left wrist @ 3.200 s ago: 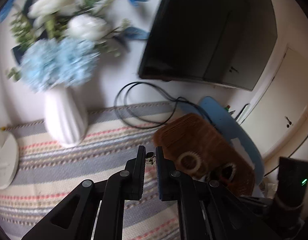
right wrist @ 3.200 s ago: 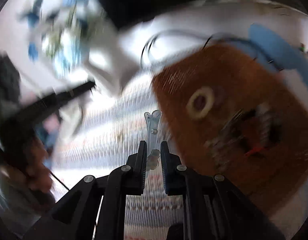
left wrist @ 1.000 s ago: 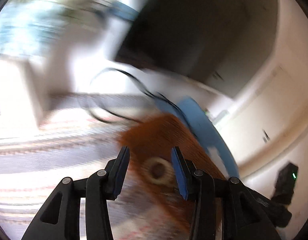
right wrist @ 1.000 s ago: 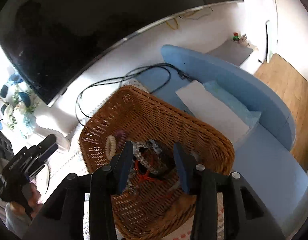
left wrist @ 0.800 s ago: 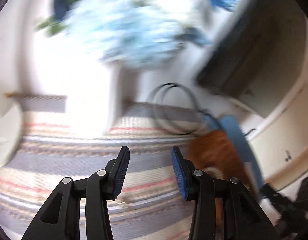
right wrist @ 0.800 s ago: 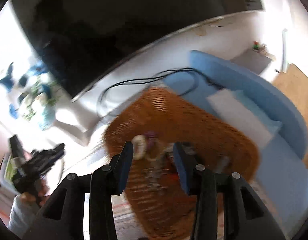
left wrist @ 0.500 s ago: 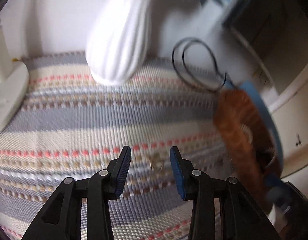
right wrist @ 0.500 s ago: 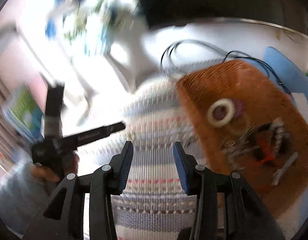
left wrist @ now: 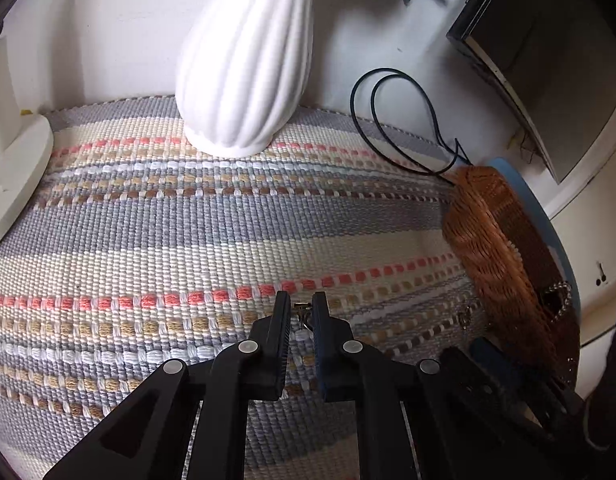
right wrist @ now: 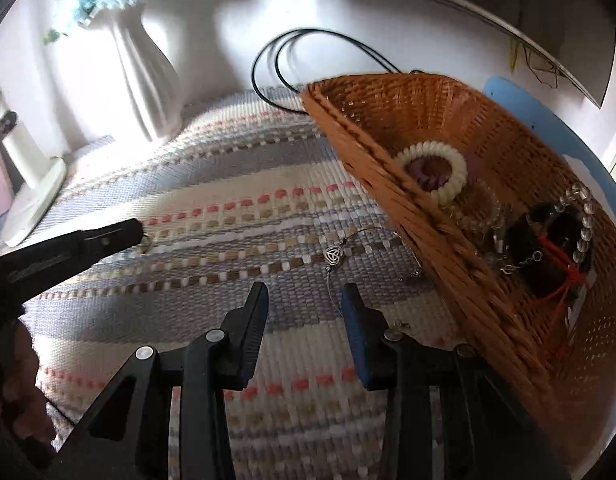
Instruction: Organize jewelry
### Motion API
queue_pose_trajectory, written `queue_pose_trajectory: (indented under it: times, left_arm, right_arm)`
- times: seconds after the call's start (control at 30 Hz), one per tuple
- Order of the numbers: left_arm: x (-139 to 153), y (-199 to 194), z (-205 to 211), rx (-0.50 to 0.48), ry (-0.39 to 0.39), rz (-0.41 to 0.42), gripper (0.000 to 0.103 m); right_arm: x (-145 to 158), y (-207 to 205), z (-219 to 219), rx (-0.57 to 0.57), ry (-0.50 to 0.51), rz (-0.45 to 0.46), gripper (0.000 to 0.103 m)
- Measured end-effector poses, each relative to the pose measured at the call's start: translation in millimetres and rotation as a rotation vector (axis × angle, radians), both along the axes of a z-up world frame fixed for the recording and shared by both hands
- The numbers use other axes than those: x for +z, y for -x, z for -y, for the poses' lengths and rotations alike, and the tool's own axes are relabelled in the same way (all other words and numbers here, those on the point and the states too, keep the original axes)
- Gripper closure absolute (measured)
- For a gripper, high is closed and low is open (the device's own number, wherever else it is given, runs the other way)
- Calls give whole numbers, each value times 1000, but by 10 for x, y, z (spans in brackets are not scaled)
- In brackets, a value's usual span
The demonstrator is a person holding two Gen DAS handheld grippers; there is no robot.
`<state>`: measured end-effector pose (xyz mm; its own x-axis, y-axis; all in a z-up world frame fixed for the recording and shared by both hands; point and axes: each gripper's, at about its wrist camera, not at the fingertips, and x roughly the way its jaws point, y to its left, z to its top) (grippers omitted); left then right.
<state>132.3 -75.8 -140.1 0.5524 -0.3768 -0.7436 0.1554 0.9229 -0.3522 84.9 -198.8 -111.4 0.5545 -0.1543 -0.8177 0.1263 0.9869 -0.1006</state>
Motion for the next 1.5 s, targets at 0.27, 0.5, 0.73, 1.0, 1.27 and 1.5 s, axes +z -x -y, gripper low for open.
queue_pose_trajectory:
  times: [0.27,0.5,0.73,1.0,1.27,1.5]
  left_arm:
    - [36,82,-213,21,34,-6,92]
    - [186,166,-488,74,44,17,92]
    - [468,181,-586,101,29,73,92]
    - [892,105,-291,34,19,180,92]
    - [1257,-21,459,-136,74,270,92]
    - [1203,-87,1216,-274,18,234,92]
  right_arm:
    - [15,-65,-35,61,72,4,100]
    - [203,9,82,83,-54,13,101]
    - [528,77,71,152,-198,49,101]
    - [1174,221,170,168,-158,250,101]
    - [1540,295,553,70,-136,348,101]
    - [1635,328,893,-28,-60,393,101]
